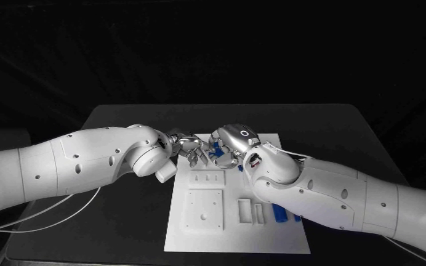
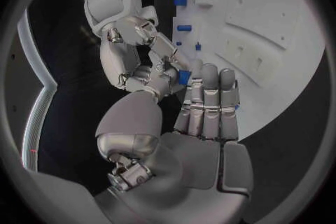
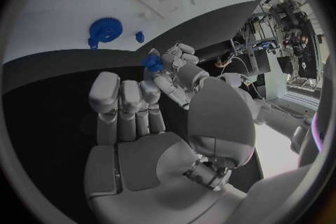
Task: Assemble the parts on the task board
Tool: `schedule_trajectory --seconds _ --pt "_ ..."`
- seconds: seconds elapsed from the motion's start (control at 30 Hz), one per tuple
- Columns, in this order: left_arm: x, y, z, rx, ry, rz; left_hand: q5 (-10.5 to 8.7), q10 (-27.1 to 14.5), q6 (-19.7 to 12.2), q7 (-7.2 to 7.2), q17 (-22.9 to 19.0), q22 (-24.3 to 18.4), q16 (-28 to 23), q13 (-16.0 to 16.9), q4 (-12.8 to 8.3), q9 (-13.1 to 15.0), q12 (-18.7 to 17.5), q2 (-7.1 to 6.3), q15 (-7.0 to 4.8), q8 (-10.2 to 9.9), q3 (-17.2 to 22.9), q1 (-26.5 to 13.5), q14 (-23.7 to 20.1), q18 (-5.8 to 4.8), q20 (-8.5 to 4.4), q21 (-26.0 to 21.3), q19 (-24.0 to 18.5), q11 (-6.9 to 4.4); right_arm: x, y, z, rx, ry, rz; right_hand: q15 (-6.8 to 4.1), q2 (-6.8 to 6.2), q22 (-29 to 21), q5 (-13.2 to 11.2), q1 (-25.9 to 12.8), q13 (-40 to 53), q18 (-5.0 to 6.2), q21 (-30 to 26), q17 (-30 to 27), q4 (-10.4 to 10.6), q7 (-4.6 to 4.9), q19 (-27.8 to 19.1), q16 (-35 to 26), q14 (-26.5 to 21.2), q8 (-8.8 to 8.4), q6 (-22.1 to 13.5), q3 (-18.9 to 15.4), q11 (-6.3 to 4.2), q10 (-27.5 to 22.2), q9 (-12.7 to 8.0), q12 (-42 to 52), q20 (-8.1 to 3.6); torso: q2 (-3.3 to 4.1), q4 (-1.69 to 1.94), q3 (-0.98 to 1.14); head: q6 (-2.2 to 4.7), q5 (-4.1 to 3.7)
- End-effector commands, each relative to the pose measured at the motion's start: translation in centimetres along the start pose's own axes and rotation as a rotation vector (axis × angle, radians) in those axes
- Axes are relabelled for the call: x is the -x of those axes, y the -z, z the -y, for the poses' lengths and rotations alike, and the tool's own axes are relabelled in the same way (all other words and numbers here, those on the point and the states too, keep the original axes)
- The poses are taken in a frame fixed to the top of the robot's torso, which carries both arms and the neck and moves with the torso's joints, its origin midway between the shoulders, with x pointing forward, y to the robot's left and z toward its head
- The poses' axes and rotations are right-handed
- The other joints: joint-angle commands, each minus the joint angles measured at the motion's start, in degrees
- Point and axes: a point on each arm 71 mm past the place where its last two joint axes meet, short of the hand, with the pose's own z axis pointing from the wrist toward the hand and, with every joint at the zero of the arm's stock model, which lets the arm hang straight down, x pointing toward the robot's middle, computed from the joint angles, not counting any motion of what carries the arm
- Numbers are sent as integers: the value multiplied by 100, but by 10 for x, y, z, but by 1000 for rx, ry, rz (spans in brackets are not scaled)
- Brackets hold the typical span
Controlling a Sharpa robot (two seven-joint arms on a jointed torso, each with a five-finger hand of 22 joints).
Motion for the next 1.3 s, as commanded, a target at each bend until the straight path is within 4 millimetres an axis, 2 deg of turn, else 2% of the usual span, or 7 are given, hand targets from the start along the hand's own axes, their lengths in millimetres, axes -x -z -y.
schedule_trajectory --seconds 0.03,0.1,0.17,0.67,1.17,1.23,1.3 --pt "-4 0 2 -18 4 -39 100 55 47 -5 9 20 -10 7 -175 -12 -5 122 -49 24 18 21 4 21 -276 -14 -8 -5 0 0 -2 17 4 -3 -2 -41 2 -30 13 5 719 8 1 18 32 25 11 31 15 64 21 4 52 5 -29 -30 -1 4 0 1 -8" --pt "-4 0 2 -17 2 -44 95 81 76 -16 11 27 -14 11 -259 -19 -7 148 -55 29 61 39 7 12 -285 -20 1 -13 0 0 -2 19 4 -3 -2 -40 2 -30 13 5 719 8 3 19 32 25 13 33 15 64 22 4 52 5 -29 -30 0 4 1 -2 -7" --pt "-5 0 2 -15 1 -50 -400 144 146 -33 11 27 -32 17 -108 -38 -22 -26 -65 33 561 164 21 -16 -299 -54 48 -25 0 0 -2 18 4 -3 -2 -40 1 -30 14 5 719 8 4 19 31 25 14 34 15 64 22 3 53 5 -29 -30 1 4 1 -6 -4" --pt "-4 0 1 -11 -1 -52 -434 242 252 -72 24 72 -33 43 -115 -26 -4 -92 -83 79 761 178 23 -36 -321 -56 55 -50 -1 -1 0 13 8 -9 -4 -37 0 -32 23 5 719 5 4 18 31 26 12 35 14 64 27 3 55 5 -32 -34 0 0 2 -27 -11" --pt "-3 0 2 -29 -39 -59 -374 818 773 -301 195 234 226 199 -284 192 231 43 -289 363 877 120 261 -55 -466 78 263 -275 -1 -1 3 13 1 -7 -8 -59 -6 -72 27 6 719 -6 -24 9 41 17 -36 1 -5 33 15 11 42 -2 -47 -44 -2 -4 5 -33 -14" --pt "-2 0 2 -31 -43 -58 -60 901 851 -339 265 284 352 244 -314 274 303 17 -338 421 888 96 306 -52 -505 134 321 -321 -1 -1 3 12 -4 -8 -9 -62 -9 -82 31 6 719 -13 -33 5 46 11 -53 -13 -14 17 14 16 34 -6 -54 -50 -1 -4 5 -34 -14" --pt "-2 0 1 -30 -45 -57 76 935 886 -361 301 319 420 273 -338 334 348 2 -365 448 891 72 321 -51 -533 166 354 -347 -1 -2 4 8 -9 -7 -9 -68 -12 -95 36 7 719 -20 -40 3 51 6 -67 -23 -22 3 14 21 26 -9 -60 -55 -1 -5 5 -34 -14"
